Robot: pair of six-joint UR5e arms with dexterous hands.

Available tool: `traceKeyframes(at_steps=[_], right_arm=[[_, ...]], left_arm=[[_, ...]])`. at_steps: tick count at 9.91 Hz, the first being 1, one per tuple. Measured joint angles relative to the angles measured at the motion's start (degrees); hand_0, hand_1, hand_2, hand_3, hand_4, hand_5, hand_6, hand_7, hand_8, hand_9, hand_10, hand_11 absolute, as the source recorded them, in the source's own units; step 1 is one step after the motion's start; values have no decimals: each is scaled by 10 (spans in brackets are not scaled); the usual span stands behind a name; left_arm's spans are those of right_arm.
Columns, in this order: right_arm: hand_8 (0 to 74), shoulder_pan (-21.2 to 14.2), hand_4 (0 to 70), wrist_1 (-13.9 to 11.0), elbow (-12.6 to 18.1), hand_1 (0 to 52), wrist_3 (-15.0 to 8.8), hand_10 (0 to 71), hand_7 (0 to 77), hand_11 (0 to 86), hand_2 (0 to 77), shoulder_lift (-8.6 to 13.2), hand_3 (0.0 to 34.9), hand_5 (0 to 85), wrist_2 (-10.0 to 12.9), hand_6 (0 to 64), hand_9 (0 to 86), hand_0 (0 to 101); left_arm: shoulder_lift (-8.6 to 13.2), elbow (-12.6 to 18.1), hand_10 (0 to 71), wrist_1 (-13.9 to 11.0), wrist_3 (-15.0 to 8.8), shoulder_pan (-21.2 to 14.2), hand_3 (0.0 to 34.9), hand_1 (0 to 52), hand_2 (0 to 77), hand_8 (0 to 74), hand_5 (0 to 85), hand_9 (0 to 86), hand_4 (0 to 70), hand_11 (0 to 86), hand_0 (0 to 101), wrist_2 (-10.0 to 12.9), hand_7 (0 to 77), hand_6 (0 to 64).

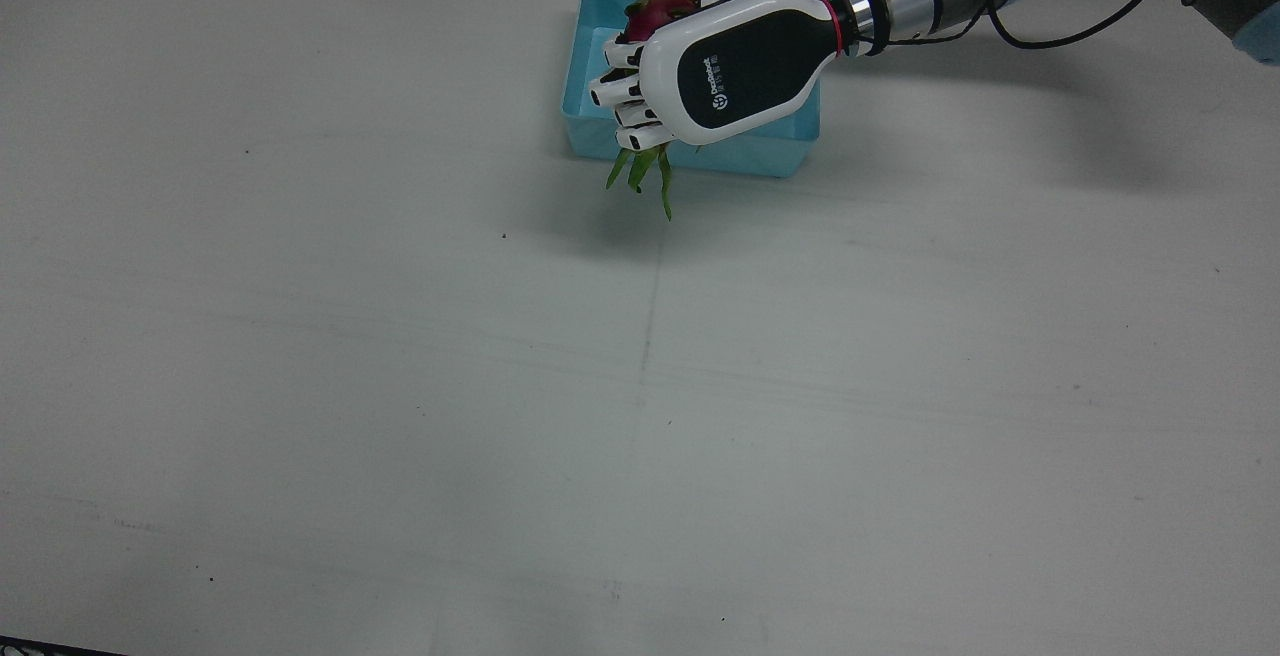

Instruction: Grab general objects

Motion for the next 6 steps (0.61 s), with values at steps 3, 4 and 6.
traceKeyframes(at_steps=[3, 4, 6], right_arm=[[0, 0, 0, 0, 0, 60, 0, 0, 0, 11, 16, 0, 0, 742, 0, 0, 16, 1], [0, 0, 0, 0, 0, 60, 0, 0, 0, 11, 16, 0, 0, 742, 0, 0, 16, 1], [0, 0, 0, 0, 0, 60, 0, 0, 0, 11, 16, 0, 0, 742, 0, 0, 11, 1]], left_arm=[[-1, -20, 142, 16, 0, 35, 0, 0, 16, 458, 300, 480, 567, 475, 697, 2, 627, 289], [-1, -24, 142, 21, 0, 45, 0, 0, 16, 453, 289, 485, 584, 458, 651, 4, 633, 284], [0, -29, 142, 26, 0, 58, 0, 0, 16, 447, 278, 485, 595, 458, 658, 8, 633, 278]])
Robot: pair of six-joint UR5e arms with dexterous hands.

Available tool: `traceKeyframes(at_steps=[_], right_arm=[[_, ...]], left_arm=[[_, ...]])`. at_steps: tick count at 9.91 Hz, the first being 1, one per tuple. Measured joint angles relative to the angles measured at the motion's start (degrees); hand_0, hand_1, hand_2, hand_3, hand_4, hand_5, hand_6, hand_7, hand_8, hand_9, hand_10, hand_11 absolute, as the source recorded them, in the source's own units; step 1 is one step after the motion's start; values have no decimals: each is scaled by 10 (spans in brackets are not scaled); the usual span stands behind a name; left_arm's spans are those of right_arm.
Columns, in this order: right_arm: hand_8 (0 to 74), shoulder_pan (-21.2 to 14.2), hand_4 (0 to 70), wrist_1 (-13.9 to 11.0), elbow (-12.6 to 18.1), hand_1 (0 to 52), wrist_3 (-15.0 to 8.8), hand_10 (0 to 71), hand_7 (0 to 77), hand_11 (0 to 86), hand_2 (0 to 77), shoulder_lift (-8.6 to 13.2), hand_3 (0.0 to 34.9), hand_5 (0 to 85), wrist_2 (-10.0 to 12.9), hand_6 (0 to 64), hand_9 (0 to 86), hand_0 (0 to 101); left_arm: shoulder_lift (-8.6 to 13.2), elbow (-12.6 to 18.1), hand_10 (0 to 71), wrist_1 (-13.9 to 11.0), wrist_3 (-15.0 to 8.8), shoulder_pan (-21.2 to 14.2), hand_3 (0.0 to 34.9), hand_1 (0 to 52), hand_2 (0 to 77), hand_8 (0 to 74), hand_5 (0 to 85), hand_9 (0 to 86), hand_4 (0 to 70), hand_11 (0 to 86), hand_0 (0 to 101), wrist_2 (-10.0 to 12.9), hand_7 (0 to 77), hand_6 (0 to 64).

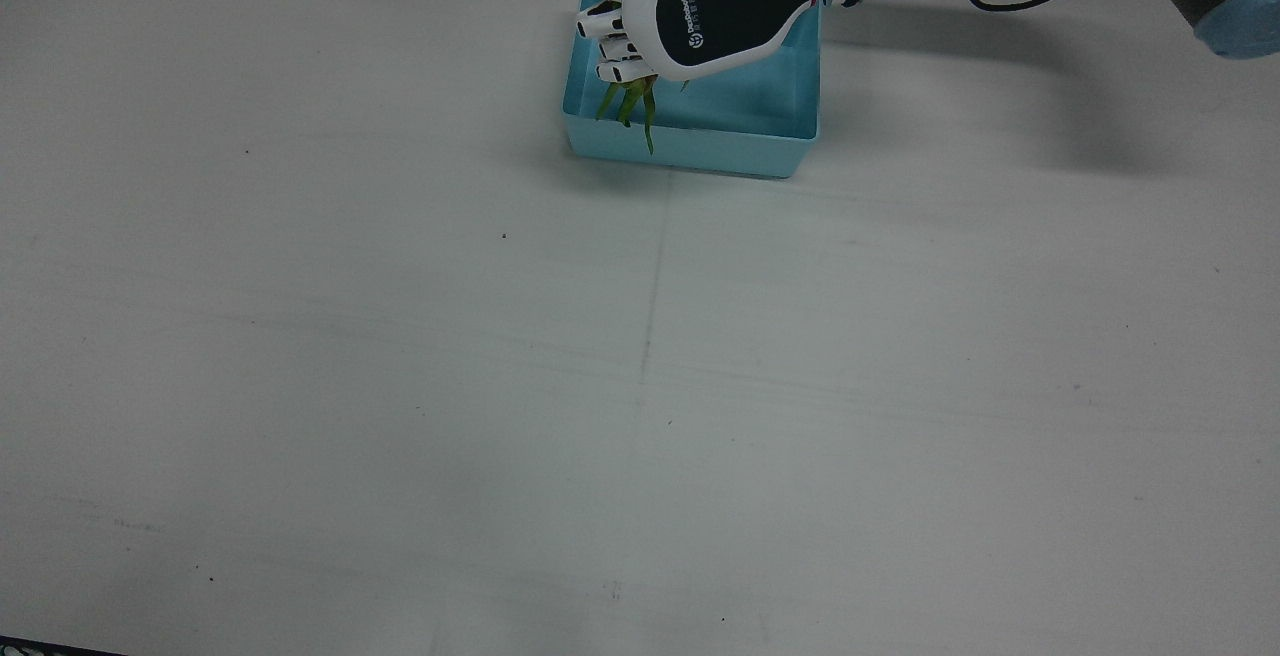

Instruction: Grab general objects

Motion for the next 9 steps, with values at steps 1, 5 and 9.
traceKeyframes(at_steps=[1, 5, 9], right_arm=[[0, 0, 0, 0, 0, 60, 0, 0, 0, 11, 16, 0, 0, 742, 0, 0, 11, 2], [0, 0, 0, 0, 0, 60, 0, 0, 0, 11, 16, 0, 0, 742, 0, 0, 16, 1], [0, 0, 0, 0, 0, 60, 0, 0, 0, 11, 16, 0, 0, 742, 0, 0, 16, 0]], left_arm=[[0, -1, 142, 1, 0, 3, 0, 0, 16, 425, 278, 507, 595, 425, 610, 4, 627, 273], [1, 0, 142, -4, -1, 6, 0, 0, 11, 120, 55, 502, 660, 60, 403, 30, 409, 11], [2, 2, 147, -4, -10, -4, 0, 0, 11, 16, 22, 175, 420, 16, 425, 33, 71, 11]])
